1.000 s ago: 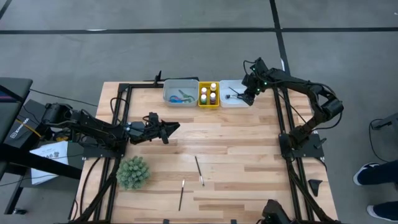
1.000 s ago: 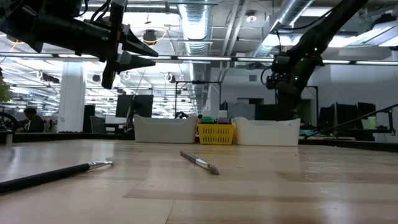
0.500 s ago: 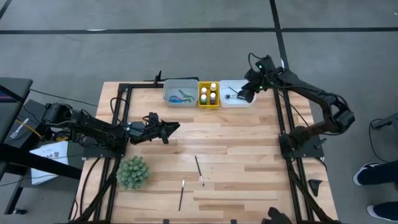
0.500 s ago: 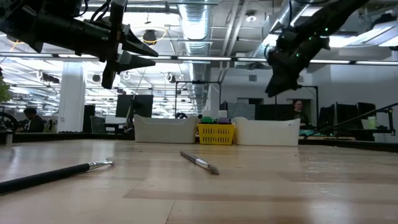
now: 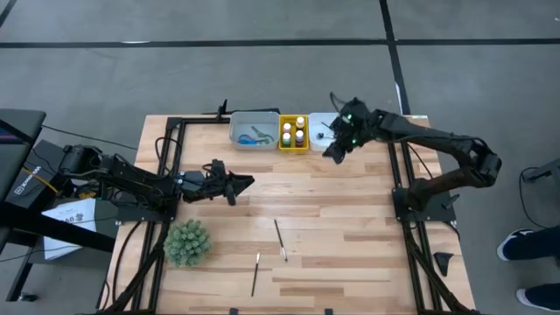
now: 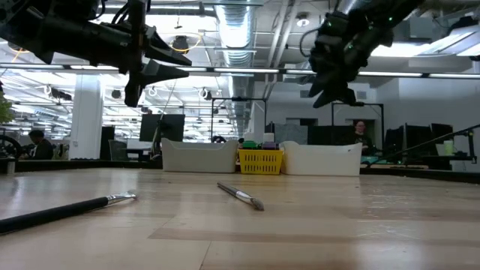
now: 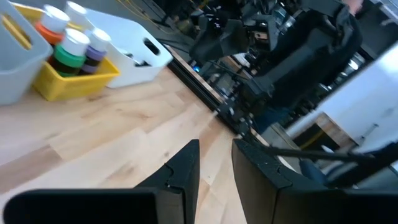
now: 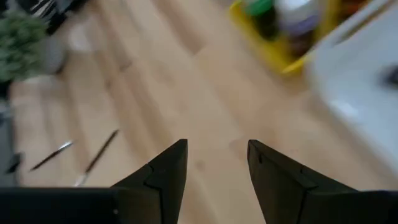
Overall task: Pick & Place Paint Supplies
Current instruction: Put the black foundation brush into the white bin
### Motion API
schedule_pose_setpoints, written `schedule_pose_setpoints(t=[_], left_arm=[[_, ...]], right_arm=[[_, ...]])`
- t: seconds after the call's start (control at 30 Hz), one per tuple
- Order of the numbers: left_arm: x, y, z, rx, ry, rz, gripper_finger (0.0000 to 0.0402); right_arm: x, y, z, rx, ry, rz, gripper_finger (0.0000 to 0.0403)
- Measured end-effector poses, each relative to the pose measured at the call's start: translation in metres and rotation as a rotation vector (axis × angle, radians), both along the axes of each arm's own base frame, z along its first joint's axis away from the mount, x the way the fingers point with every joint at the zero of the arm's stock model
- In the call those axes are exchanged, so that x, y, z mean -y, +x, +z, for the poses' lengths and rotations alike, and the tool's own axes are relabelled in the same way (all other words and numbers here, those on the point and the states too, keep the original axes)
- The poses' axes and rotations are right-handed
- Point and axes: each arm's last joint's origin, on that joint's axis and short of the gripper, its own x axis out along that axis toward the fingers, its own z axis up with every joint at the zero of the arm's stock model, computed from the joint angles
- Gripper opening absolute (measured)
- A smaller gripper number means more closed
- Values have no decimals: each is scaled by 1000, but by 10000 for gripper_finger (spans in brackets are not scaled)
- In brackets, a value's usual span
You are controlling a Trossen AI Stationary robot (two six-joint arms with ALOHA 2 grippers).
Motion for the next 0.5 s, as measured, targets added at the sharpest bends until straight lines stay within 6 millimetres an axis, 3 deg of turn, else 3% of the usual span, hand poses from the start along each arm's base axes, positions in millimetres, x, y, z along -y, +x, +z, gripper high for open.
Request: schedule_pose_setpoints(t=[0.3,0.5], left_arm=[[4,1,2,19,-14,-124,88],[6,2,8,83,-20,-173,88]], right_arm=[[-80,34,-1,-52,230,26,163],[-144,49,-2,-67,277,-41,163]])
